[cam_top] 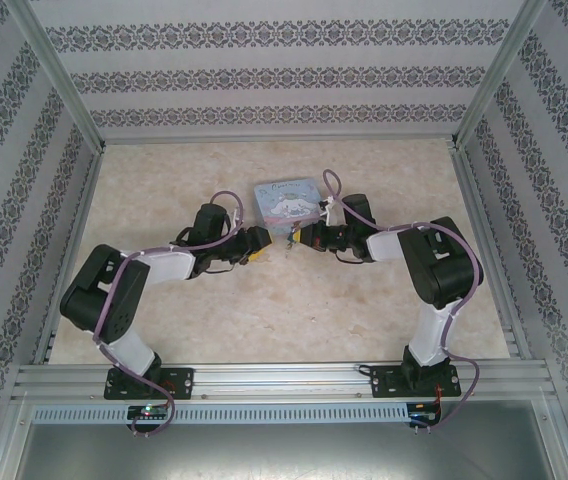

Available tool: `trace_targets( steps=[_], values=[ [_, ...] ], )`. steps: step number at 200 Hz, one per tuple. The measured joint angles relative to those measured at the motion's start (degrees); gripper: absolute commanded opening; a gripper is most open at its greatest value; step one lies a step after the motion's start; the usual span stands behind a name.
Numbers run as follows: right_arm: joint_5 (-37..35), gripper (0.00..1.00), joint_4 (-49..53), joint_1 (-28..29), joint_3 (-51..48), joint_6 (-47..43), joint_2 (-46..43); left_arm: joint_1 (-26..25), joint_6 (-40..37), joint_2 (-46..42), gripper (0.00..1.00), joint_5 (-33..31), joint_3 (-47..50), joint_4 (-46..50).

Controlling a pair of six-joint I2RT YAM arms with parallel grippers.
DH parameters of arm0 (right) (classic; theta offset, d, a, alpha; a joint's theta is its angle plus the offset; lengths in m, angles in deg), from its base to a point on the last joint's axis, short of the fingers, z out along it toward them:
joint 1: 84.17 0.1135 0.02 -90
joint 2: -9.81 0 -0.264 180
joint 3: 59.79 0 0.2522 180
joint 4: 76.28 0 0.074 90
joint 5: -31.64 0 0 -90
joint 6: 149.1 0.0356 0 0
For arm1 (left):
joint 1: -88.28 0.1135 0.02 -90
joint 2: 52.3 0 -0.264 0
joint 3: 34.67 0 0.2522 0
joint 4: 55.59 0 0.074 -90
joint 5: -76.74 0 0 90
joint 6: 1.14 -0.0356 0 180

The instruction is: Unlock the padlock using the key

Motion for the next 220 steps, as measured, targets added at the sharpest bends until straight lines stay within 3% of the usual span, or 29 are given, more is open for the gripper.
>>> trace_targets(
  steps=[81, 220],
  values=[
    [3.5, 0.0, -3.7, -0.2, 0.5, 6.5, 1.2, -3.1, 4.4, 6.4, 0.34, -1.0, 1.1, -14.1],
    [4.0, 0.0, -4.5, -0.2, 0.5, 8.5, 1.3, -5.6, 12.2, 14.6, 0.29, -9.4, 5.2, -34.5]
  ],
)
